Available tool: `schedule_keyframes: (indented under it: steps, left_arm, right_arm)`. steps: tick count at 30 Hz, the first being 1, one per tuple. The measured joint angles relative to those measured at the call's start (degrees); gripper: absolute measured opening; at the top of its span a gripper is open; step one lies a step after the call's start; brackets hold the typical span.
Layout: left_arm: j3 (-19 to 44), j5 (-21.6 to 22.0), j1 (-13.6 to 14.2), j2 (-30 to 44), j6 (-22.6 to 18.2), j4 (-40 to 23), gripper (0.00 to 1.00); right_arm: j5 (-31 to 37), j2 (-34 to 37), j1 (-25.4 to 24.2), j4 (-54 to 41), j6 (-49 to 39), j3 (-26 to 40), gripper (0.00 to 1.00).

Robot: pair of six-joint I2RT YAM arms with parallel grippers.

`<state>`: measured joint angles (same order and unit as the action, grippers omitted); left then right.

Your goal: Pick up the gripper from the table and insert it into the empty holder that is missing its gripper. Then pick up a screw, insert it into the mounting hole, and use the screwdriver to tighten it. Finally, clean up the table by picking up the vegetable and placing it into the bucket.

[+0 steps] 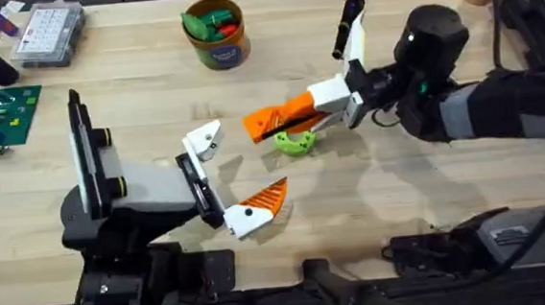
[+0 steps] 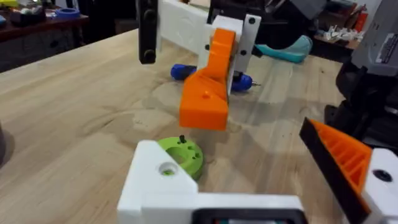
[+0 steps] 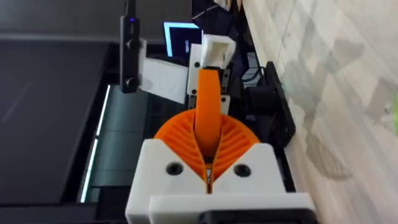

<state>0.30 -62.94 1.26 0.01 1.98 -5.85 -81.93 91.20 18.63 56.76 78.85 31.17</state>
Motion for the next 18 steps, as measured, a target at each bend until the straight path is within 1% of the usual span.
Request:
schedule_keyframes:
  steps: [6,9,14,18]
  left_arm:
    - [0.0,0.0,0.0,0.0,0.0,0.0,0.99]
    - [0.0,0.0,0.0,0.0,0.0,0.0,0.99]
    - [0.0,0.0,0.0,0.0,0.0,0.0,0.99]
    - [0.0,0.0,0.0,0.0,0.0,0.0,0.99]
  right_arm:
    - [0.84,0.01,0.68,-0.15,0.44,-2.72,0.007]
    - [1.03,0.01,0.72,0.5,0.41,-2.93,0.007]
    - [1.16,0.04,0.7,4.83,0.44,-2.96,0.007]
    - [1.22,0.04,0.7,5.18,0.46,-2.96,0.007]
